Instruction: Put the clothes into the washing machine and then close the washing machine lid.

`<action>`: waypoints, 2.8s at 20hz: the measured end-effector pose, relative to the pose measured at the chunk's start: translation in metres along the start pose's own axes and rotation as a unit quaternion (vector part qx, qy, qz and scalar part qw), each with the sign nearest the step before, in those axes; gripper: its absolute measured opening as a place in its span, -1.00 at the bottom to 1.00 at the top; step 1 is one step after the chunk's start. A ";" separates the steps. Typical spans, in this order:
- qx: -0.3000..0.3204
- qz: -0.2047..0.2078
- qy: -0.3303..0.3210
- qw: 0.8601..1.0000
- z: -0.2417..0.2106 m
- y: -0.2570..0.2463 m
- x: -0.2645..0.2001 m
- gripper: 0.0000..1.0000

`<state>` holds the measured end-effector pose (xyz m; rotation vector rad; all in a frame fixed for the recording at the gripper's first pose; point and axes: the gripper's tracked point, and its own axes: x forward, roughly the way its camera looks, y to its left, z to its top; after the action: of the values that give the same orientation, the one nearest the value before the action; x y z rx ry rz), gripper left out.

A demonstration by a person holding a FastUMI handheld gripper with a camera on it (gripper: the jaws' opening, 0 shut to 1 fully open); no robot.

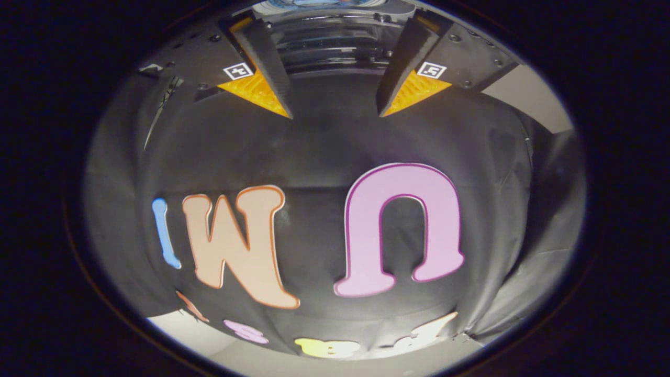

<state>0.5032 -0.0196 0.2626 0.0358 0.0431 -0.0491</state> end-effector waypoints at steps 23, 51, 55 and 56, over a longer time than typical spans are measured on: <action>-0.042 -0.002 0.024 0.999 -0.124 -0.029 -0.217 0.93; -0.048 0.055 -0.042 0.996 -0.145 0.038 -0.387 0.94; -0.035 0.047 -0.043 0.997 -0.151 0.031 -0.389 0.94; -0.032 0.041 -0.044 0.998 -0.151 0.027 -0.390 0.94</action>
<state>0.1092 0.0314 0.1296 -0.0277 -0.0447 0.0328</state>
